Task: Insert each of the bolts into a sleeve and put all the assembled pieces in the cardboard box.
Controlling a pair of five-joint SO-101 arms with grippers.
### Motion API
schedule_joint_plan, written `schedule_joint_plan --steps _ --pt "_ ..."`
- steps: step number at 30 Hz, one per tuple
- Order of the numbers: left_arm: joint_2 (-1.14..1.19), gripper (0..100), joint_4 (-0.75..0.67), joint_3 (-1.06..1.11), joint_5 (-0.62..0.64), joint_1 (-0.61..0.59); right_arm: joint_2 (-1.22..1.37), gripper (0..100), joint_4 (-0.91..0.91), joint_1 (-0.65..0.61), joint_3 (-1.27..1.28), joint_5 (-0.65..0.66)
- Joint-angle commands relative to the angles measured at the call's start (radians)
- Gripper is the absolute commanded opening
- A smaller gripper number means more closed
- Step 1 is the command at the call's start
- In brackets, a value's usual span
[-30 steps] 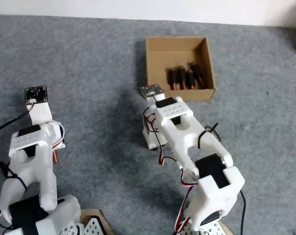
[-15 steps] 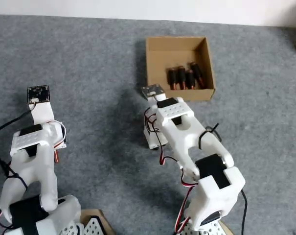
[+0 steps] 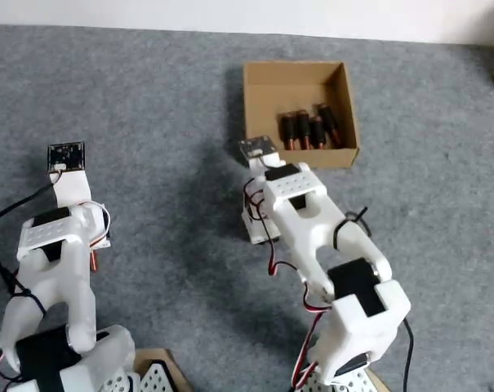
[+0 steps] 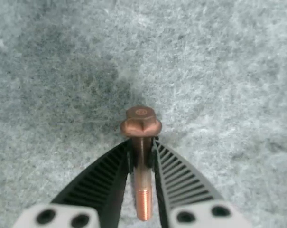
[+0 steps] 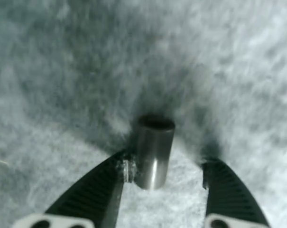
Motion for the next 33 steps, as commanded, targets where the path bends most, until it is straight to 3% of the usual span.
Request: schedule_joint_plan --steps 1,13,22,33 --pt "-0.041 0 -0.012 -0.038 -0.006 0.024 -0.016 23.0 -0.007 0.035 -0.090 0.012" --pt "-0.041 0 -0.015 -0.038 -0.006 0.024 -0.081 22.8 0.084 0.012 -0.176 0.003" --pt "-0.041 0 -0.015 -0.038 -0.006 0.024 -0.151 18.3 0.225 -0.044 -0.177 -0.106" --pt "-0.041 0 -0.015 -0.036 -0.006 0.024 -0.150 18.4 0.125 -0.044 -0.171 -0.043"
